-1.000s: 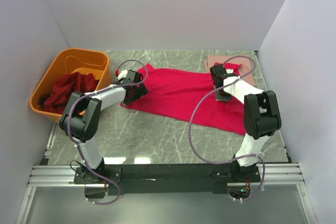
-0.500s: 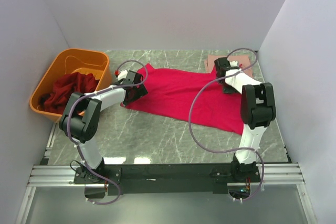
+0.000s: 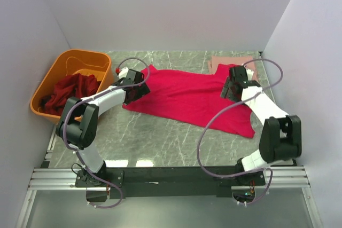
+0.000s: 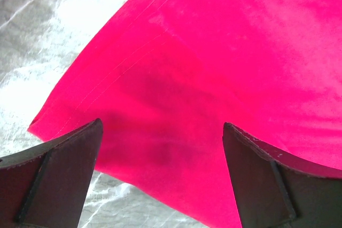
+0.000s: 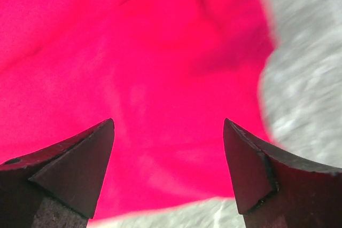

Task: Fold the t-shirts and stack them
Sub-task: Fold the tshirt

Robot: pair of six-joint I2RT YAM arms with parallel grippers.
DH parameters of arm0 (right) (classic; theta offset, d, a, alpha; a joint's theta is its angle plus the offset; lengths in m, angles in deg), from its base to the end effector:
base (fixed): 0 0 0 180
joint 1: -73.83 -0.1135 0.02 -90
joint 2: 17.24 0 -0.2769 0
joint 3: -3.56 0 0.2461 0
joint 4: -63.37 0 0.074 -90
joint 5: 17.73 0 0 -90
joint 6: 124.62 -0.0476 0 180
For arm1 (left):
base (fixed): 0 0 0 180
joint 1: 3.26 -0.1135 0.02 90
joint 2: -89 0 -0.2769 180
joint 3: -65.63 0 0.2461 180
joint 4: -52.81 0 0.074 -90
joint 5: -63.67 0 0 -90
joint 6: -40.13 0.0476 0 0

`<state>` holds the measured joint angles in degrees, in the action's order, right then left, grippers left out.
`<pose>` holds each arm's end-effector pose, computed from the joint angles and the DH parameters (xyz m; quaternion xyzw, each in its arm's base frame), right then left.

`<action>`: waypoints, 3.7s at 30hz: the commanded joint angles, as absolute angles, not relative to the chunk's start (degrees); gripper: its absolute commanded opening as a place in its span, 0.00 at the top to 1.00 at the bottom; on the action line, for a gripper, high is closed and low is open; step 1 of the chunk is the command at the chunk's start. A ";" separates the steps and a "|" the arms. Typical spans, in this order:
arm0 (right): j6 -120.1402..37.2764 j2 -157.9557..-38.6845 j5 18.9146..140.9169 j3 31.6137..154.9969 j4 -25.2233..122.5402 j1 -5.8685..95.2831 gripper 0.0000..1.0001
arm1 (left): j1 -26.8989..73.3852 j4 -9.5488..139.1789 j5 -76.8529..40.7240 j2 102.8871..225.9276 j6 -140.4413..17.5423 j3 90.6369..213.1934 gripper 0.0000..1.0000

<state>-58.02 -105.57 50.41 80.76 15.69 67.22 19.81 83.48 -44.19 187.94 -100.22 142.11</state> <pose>0.3146 0.0186 0.2417 0.1885 0.9281 -0.1081 0.3022 0.3388 -0.1284 0.1976 -0.2687 0.8992 -0.0687 0.3385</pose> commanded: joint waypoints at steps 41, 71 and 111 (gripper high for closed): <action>-66.52 -99.25 72.37 60.56 11.02 46.32 0.07 | 20.03 103.04 -44.87 154.06 -114.12 112.70 0.01; -66.08 -83.86 69.64 61.26 11.28 68.65 0.06 | 15.11 112.80 -44.08 156.42 -121.06 112.36 0.39; -63.36 -81.57 68.58 60.04 12.78 69.18 0.06 | 29.26 117.47 -52.43 148.16 -138.46 112.11 0.09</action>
